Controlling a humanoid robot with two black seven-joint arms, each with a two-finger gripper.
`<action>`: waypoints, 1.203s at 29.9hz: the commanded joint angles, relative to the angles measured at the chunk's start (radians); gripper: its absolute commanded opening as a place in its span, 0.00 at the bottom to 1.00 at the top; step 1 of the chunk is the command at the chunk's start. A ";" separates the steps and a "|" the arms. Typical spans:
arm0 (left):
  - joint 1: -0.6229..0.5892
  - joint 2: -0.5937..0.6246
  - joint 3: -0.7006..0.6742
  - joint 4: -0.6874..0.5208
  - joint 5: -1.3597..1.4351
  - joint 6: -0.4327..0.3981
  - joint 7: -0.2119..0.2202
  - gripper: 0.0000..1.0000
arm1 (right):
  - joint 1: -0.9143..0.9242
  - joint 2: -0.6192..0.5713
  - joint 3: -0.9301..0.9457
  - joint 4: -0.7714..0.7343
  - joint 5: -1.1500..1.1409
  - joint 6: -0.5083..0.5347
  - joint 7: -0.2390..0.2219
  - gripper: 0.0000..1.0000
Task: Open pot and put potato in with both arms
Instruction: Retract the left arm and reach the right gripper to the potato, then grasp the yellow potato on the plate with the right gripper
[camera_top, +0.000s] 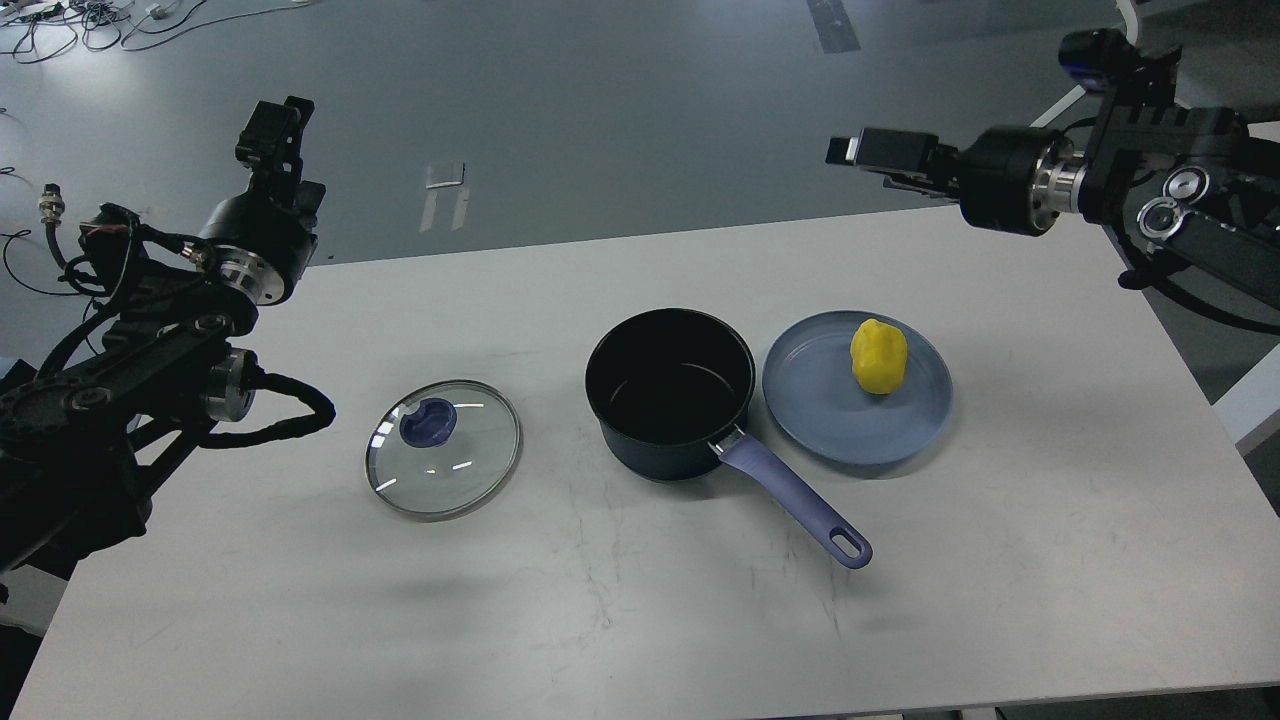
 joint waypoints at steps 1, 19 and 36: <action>-0.014 -0.018 -0.026 0.000 -0.056 -0.008 0.086 0.99 | -0.004 -0.019 -0.095 0.004 -0.222 -0.027 0.050 1.00; 0.021 -0.034 -0.015 0.000 -0.041 -0.009 0.042 0.99 | -0.051 0.056 -0.258 -0.119 -0.461 -0.179 0.097 1.00; 0.048 -0.041 -0.015 0.000 0.006 -0.006 0.011 0.99 | -0.079 0.185 -0.305 -0.234 -0.461 -0.176 0.097 1.00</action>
